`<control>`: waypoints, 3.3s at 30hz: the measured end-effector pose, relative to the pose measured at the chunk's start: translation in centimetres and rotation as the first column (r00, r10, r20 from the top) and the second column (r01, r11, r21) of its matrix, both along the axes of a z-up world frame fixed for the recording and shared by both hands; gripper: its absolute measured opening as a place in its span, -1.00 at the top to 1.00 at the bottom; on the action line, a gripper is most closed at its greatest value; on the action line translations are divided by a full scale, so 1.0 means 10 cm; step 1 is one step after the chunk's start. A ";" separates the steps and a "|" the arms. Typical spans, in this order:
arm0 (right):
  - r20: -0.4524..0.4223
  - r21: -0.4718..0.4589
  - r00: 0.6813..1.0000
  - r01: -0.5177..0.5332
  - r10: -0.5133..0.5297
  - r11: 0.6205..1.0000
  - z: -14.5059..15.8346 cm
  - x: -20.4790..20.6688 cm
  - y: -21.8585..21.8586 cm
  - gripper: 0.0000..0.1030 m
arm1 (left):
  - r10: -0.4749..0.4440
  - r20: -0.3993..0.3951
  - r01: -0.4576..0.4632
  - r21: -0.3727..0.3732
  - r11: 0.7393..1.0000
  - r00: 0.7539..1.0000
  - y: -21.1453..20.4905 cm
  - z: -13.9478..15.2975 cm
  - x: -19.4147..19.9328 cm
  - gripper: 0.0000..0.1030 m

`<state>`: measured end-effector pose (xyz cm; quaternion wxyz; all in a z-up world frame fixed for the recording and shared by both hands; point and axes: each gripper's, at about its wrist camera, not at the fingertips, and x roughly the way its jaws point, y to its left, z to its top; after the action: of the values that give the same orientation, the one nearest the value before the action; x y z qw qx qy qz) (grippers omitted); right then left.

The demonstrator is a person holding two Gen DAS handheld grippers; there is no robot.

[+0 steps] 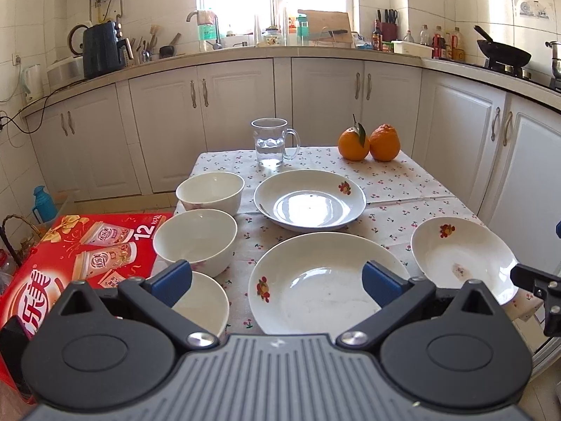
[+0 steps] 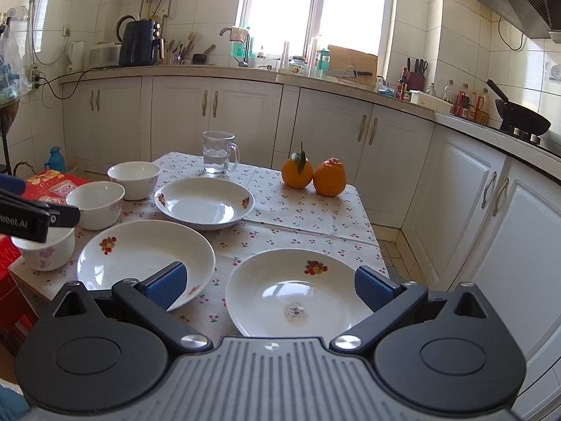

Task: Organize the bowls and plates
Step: 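Move the left tool toward the stained white deep plate, then close the left tool on the rim of the stained plate, then lift the stained plate off the table with the left tool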

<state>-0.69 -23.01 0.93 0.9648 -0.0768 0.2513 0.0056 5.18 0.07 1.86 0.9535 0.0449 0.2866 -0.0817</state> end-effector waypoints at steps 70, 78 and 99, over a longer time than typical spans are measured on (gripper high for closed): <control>-0.181 0.149 0.949 -0.232 0.257 0.961 -1.06 0.56 -0.90 -0.96 | -0.654 -0.545 0.757 -0.051 0.651 0.525 -2.27 -0.82 1.91 -0.26; -0.198 0.149 0.945 -0.235 0.262 0.961 -1.05 0.61 -0.91 -0.96 | -0.657 -0.542 0.762 -0.046 0.646 0.524 -2.30 -0.81 1.92 -0.25; -0.212 0.164 0.945 -0.216 0.248 0.963 -1.02 0.99 -1.20 -0.96 | -0.677 -0.506 0.764 -0.054 0.643 0.534 -2.64 -0.82 2.34 -0.24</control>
<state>9.17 -35.03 -9.27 0.9247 -0.0377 0.3497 0.1457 28.60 -26.36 -6.36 0.7218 0.2206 0.4758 -0.4516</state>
